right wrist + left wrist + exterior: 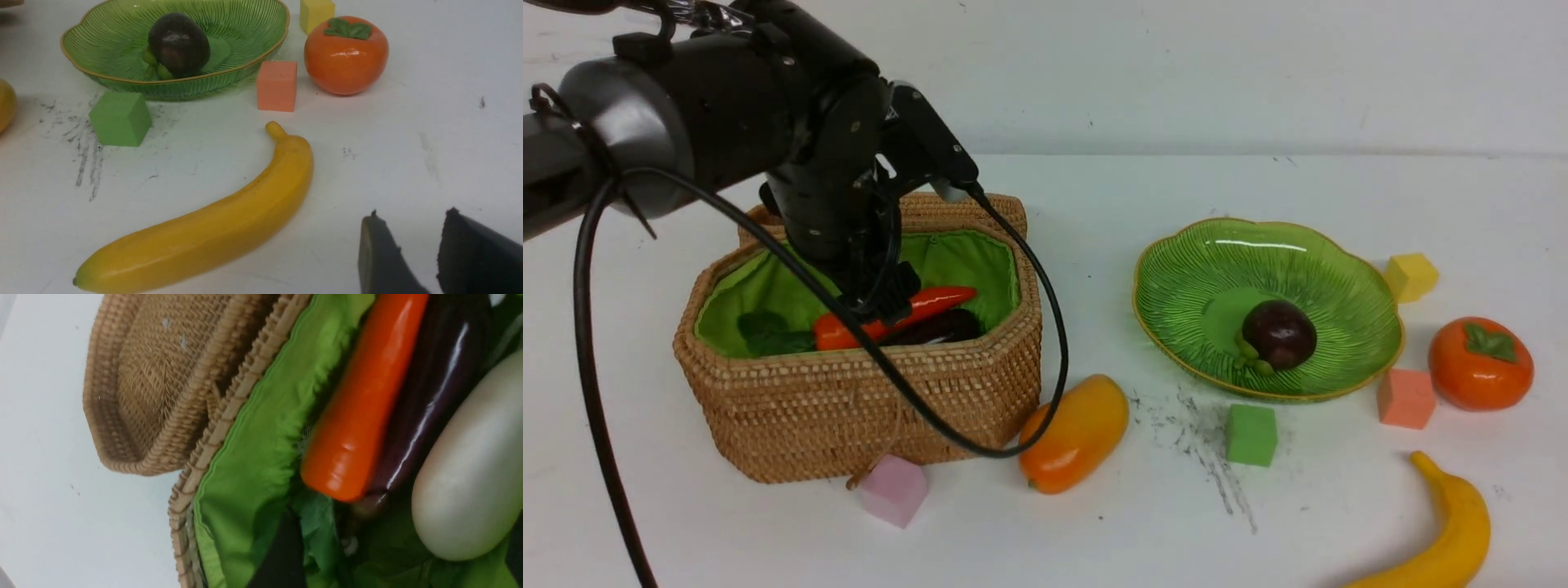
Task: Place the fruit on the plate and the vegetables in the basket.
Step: Use the left arm to grab a carrot and put it into the left basket, then use the right arm to grab a banana and put it into the right plate
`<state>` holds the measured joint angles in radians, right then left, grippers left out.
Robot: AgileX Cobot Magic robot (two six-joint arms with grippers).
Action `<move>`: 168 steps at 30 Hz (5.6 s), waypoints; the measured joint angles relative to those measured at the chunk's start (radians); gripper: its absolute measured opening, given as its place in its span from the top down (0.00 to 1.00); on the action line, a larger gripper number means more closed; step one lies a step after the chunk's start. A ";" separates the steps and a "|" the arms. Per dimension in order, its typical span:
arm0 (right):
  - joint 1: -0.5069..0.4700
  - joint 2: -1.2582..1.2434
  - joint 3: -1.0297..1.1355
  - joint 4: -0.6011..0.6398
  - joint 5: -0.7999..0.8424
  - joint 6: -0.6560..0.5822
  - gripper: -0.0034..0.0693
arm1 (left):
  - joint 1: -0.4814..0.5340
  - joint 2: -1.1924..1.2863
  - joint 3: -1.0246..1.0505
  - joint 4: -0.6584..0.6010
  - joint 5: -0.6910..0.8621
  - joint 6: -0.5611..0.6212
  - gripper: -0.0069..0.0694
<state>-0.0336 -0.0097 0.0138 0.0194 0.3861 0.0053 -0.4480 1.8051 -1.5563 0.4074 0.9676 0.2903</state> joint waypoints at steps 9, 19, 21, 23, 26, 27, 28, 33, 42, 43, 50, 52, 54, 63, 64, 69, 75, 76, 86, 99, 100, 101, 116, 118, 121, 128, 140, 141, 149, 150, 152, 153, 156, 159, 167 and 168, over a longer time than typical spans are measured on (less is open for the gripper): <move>0.000 0.000 0.000 0.000 0.000 0.000 0.62 | 0.000 -0.143 0.000 -0.059 0.006 0.000 0.16; 0.000 0.000 0.000 0.000 0.000 0.000 0.62 | 0.000 -0.455 0.001 -0.135 0.021 -0.001 0.30; 0.000 0.000 0.000 0.000 0.000 0.000 0.62 | 0.000 -0.530 0.001 -0.169 0.027 -0.003 0.34; 0.000 0.000 0.000 0.000 0.000 0.000 0.62 | 0.000 -0.585 0.001 -0.223 0.047 -0.017 0.38; 0.000 0.000 0.000 0.000 0.000 0.000 0.62 | 0.000 -0.666 0.001 -0.310 0.129 -0.055 0.46; 0.000 0.000 0.000 0.000 0.000 0.000 0.62 | 0.000 -0.700 0.001 -0.343 0.196 -0.079 0.51; 0.000 0.000 0.000 0.000 0.000 0.000 0.62 | 0.000 -0.718 0.003 -0.359 0.233 -0.092 0.55; 0.000 0.000 0.000 0.000 0.000 0.000 0.62 | 0.000 -0.838 0.095 -0.407 0.280 -0.154 0.72; 0.000 0.000 0.000 0.000 0.000 0.000 0.62 | 0.000 -1.157 0.683 -0.521 0.206 -0.302 0.93; 0.000 0.000 0.000 0.000 0.000 0.000 0.62 | 0.000 -1.177 0.755 -0.545 0.164 -0.305 0.93; 0.000 0.000 0.000 0.000 0.000 0.000 0.62 | 0.000 -1.233 0.990 -0.721 -0.163 -0.334 0.93; 0.000 0.000 0.000 0.000 0.000 0.000 0.62 | 0.000 -1.233 0.998 -0.749 -0.222 -0.334 0.93; 0.000 0.000 0.000 0.000 0.000 0.000 0.62 | 0.000 -1.233 0.999 -0.763 -0.260 -0.334 0.93; 0.000 0.000 0.000 0.000 0.000 0.000 0.62 | 0.000 -1.233 1.001 -0.766 -0.299 -0.336 0.93; 0.000 0.000 0.000 0.000 0.000 0.000 0.62 | 0.000 -1.233 1.001 -0.766 -0.304 -0.336 0.93; 0.000 0.000 0.000 0.000 0.000 0.000 0.62 | 0.000 -1.233 1.001 -0.767 -0.332 -0.337 0.93; 0.000 0.000 0.000 0.000 0.000 0.000 0.62 | 0.000 -1.233 1.001 -0.779 -0.439 -0.337 0.93; 0.000 0.000 0.000 0.000 0.000 0.000 0.62 | 0.000 -1.233 1.001 -0.778 -0.452 -0.337 0.93; 0.000 0.000 0.000 0.000 0.000 0.000 0.62 | 0.140 -1.453 1.019 -0.520 -0.565 -0.370 0.93; 0.000 0.000 0.000 0.000 0.000 0.000 0.62 | 0.510 -1.815 1.398 -0.440 -0.571 -0.376 0.91; 0.000 0.000 0.000 0.000 0.000 0.000 0.62 | 0.510 -1.815 1.453 -0.438 -0.570 -0.390 0.91; 0.000 0.000 0.000 0.000 0.000 0.000 0.62 | 0.510 -1.815 1.495 -0.437 -0.569 -0.411 0.91; 0.000 0.000 0.000 0.000 0.000 0.000 0.62 | 0.510 -1.815 1.586 -0.430 -0.570 -0.547 0.90; 0.000 0.000 0.000 0.000 0.000 0.000 0.62 | 0.510 -1.815 1.586 -0.430 -0.571 -0.547 0.89; 0.000 0.000 0.000 0.000 0.000 0.000 0.62 | 0.510 -1.815 1.586 -0.430 -0.572 -0.547 0.89; 0.000 0.000 0.000 0.000 0.000 0.000 0.62 | 0.510 -1.815 1.587 -0.430 -0.572 -0.547 0.88; 0.000 0.000 0.000 -0.001 0.000 0.000 0.62 | 0.510 -1.815 1.587 -0.430 -0.573 -0.548 0.88; 0.000 0.000 0.000 -0.006 0.000 0.000 0.62 | 0.510 -1.815 1.587 -0.430 -0.573 -0.548 0.88; 0.000 0.000 0.011 -0.019 -0.085 0.000 0.62 | 0.510 -1.815 1.587 -0.430 -0.573 -0.548 0.88; 0.000 0.000 0.011 -0.019 -0.124 0.000 0.62 | 0.510 -1.815 1.587 -0.430 -0.573 -0.548 0.88; 0.000 0.000 0.011 -0.011 -0.170 0.000 0.62 | 0.510 -1.815 1.587 -0.430 -0.573 -0.548 0.88; 0.000 0.000 0.011 0.023 -0.240 0.005 0.62 | 0.510 -1.815 1.587 -0.430 -0.573 -0.548 0.88; 0.000 0.000 0.011 0.084 -0.338 0.032 0.62 | 0.510 -1.815 1.587 -0.430 -0.573 -0.548 0.88; 0.000 0.000 0.011 0.129 -0.451 0.064 0.62 | 0.510 -1.815 1.587 -0.430 -0.573 -0.548 0.88; 0.000 0.000 -0.008 0.188 -0.724 0.241 0.62 | 0.510 -1.815 1.587 -0.430 -0.573 -0.550 0.88; 0.000 0.000 -0.031 0.187 -0.714 0.265 0.62 | 0.510 -1.815 1.587 -0.430 -0.573 -0.550 0.88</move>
<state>-0.0336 -0.0097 -0.0176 0.2059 -0.3277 0.2704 0.0620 -0.0096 0.0303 -0.0230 0.3948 -0.2599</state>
